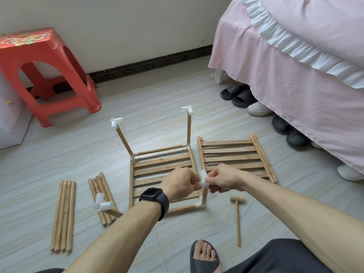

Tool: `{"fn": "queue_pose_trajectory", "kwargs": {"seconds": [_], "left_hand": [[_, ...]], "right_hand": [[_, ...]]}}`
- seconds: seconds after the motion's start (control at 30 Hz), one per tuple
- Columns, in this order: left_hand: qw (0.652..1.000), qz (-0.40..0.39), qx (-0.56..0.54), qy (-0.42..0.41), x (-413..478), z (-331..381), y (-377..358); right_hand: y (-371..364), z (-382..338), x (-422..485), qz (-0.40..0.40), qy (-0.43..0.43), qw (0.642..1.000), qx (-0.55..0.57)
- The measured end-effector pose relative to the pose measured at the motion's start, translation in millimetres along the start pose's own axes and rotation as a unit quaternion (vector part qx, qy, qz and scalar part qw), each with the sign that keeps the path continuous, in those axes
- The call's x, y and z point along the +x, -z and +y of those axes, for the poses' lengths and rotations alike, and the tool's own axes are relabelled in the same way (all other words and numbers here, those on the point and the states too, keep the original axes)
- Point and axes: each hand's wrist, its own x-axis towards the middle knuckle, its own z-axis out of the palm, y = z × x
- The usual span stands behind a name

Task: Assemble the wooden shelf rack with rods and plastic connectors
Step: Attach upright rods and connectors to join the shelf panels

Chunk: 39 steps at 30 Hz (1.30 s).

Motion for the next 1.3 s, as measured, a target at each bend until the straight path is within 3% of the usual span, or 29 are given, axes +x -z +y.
{"fn": "queue_pose_trajectory", "kwargs": {"seconds": [0.13, 0.23, 0.3, 0.37, 0.47, 0.57, 0.77, 0.87, 1.07, 1.3], "left_hand": [[0.999, 0.012, 0.040, -0.008, -1.7, 3.5, 1.5], [0.993, -0.040, 0.112, -0.003, -11.7, -10.7, 22.6], [0.985, -0.067, 0.157, 0.039, -23.3, -34.9, 51.0], [0.978, -0.055, 0.176, 0.099, -40.0, -67.5, 83.8], [0.966, -0.025, 0.175, 0.187, -76.4, -118.0, 112.6], [0.955, -0.048, 0.161, 0.246, -117.3, -154.7, 104.3], [0.972, 0.015, 0.032, 0.233, -151.3, -172.2, 71.9], [0.973, 0.013, 0.050, 0.227, -152.2, -167.7, 64.1], [0.968, 0.061, 0.111, 0.218, -154.5, -170.4, 60.4], [0.965, 0.096, 0.101, 0.222, -163.1, -181.2, 59.8]], "right_hand": [[3.7, 0.1, 0.2, 0.005, 0.004, 1.000, 0.014], [3.9, -6.7, 2.4, 0.029, 0.025, 0.996, -0.076], [5.5, -10.5, 3.0, 0.054, 0.057, 0.979, -0.186], [5.6, -13.6, 2.6, 0.051, 0.088, 0.969, -0.226], [-0.8, -21.2, 1.7, -0.004, 0.066, 0.959, -0.276], [-17.0, -29.7, 4.6, -0.025, 0.040, 0.916, -0.398], [-21.0, -38.5, 14.5, 0.034, 0.058, 0.886, -0.459], [-17.0, -38.8, 22.1, 0.066, 0.056, 0.884, -0.460], [-15.1, -46.3, 33.6, 0.057, 0.078, 0.883, -0.459], [-19.8, -46.9, 35.8, 0.084, 0.103, 0.854, -0.504]]}}
